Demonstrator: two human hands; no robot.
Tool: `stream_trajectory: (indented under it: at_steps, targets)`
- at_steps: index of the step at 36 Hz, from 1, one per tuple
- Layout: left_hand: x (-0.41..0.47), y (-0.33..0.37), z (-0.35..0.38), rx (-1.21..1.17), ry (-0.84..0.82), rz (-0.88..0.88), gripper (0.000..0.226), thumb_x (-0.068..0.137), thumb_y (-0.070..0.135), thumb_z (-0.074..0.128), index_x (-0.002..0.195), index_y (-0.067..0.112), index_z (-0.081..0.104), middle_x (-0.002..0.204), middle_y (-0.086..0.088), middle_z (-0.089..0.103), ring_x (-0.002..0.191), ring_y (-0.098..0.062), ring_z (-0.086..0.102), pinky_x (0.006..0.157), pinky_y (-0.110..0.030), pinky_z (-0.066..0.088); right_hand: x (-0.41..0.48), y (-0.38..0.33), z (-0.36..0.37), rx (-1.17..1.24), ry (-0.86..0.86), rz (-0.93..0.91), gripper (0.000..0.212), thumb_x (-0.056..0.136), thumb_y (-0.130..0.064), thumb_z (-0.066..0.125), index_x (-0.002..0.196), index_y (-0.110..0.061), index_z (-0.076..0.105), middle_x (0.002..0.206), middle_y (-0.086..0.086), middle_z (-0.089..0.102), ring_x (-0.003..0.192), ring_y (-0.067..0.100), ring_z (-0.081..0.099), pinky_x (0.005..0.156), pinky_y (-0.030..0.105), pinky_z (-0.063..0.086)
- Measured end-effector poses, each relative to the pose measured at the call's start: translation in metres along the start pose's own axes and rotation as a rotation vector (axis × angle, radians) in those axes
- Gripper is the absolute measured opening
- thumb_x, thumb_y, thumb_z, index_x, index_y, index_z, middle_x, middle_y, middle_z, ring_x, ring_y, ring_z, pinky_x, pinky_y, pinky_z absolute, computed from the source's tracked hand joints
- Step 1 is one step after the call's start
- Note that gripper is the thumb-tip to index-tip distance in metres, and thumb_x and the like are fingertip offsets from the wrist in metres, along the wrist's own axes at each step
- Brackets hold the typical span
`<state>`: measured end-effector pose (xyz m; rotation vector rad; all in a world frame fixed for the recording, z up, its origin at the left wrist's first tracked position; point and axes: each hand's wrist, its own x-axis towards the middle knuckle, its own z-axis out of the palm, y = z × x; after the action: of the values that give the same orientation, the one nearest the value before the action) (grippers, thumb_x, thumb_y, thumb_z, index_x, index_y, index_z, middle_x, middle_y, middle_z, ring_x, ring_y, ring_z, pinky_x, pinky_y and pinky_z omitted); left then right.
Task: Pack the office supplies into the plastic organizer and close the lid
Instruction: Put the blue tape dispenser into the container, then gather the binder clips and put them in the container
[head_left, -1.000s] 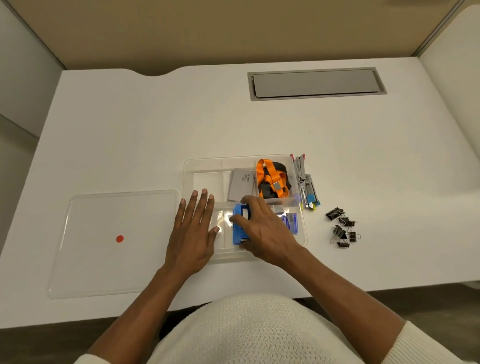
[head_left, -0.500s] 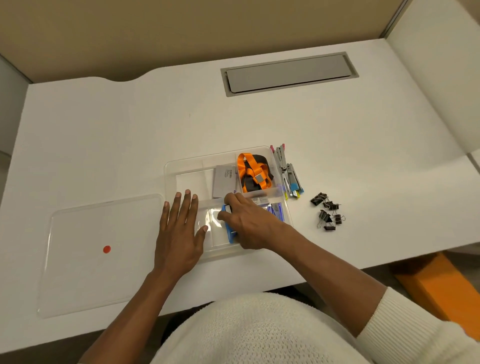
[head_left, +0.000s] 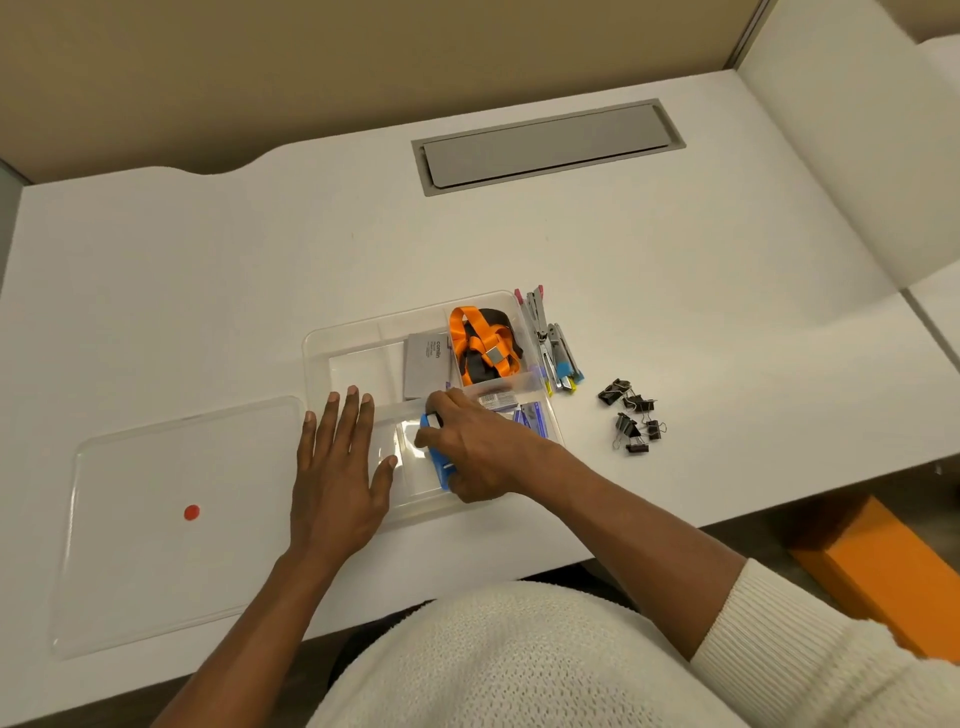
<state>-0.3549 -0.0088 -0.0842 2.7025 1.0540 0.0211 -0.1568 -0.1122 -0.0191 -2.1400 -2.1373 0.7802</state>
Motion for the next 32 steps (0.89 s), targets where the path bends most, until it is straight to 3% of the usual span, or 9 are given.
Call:
stream_trajectory:
  at_steps: [12,16,18,21,25,29,32]
  targets:
    - [-0.002,0.008,-0.007,0.044,0.009,-0.008,0.078,0.101,0.055,0.038,0.166,0.017,0.019,0.175,-0.006,0.011,0.163,-0.027,0.009,0.132,-0.054,0.011,-0.007,0.004,0.002,-0.004,0.161,-0.017,0.063,0.077,-0.008,0.085,0.135,-0.007,0.059,0.137,0.02,0.053,0.124,0.034,0.051,0.092,0.046,0.058]
    - [-0.002,0.021,-0.016,0.147,0.036,-0.009,0.076,0.097,0.043,0.058,0.159,0.006,0.036,0.171,-0.021,0.022,0.158,-0.04,0.023,0.128,-0.06,0.021,-0.034,0.013,-0.003,0.11,0.342,0.055,0.051,0.08,-0.007,0.082,0.127,-0.012,0.064,0.138,0.014,0.055,0.121,0.03,0.056,0.083,0.041,0.061]
    - [0.0,0.037,-0.021,0.145,0.062,-0.019,0.074,0.088,0.028,0.077,0.151,0.002,0.048,0.165,-0.025,0.034,0.154,-0.045,0.032,0.125,-0.061,0.025,-0.052,0.023,-0.005,0.149,0.481,0.135,0.039,0.086,-0.015,0.078,0.123,-0.016,0.067,0.134,0.007,0.057,0.115,0.024,0.06,0.078,0.039,0.062]
    - [0.007,0.073,-0.032,0.076,0.088,0.002,0.067,0.081,0.017,0.083,0.142,0.003,0.058,0.158,-0.024,0.045,0.149,-0.044,0.041,0.12,-0.058,0.033,-0.082,0.042,-0.003,0.187,0.692,0.331,0.029,0.091,-0.028,0.073,0.119,-0.022,0.067,0.121,-0.001,0.06,0.105,0.016,0.062,0.069,0.032,0.061]
    - [0.025,0.121,-0.044,-0.001,0.118,0.185,0.052,0.086,0.025,0.08,0.131,0.006,0.066,0.144,-0.019,0.06,0.139,-0.04,0.052,0.11,-0.055,0.05,-0.118,0.069,0.003,0.206,0.791,0.665,0.045,0.085,-0.048,0.075,0.122,-0.026,0.062,0.118,-0.002,0.059,0.099,0.014,0.062,0.06,0.03,0.053]
    - [0.052,0.168,-0.043,0.01,0.055,0.403,0.05,0.083,0.03,0.084,0.127,0.011,0.07,0.137,-0.012,0.065,0.131,-0.033,0.057,0.106,-0.045,0.053,-0.142,0.094,0.014,0.245,0.653,0.971,0.08,0.075,-0.07,0.073,0.137,-0.027,0.049,0.13,0.006,0.052,0.119,0.023,0.054,0.072,0.038,0.049]
    - [0.075,0.2,-0.034,0.052,-0.052,0.536,0.054,0.082,0.026,0.086,0.129,0.009,0.067,0.139,-0.014,0.063,0.132,-0.033,0.056,0.1,-0.044,0.056,-0.148,0.106,0.022,0.309,0.516,1.088,0.099,0.066,-0.081,0.071,0.144,-0.029,0.04,0.133,0.008,0.046,0.123,0.027,0.052,0.078,0.043,0.051]
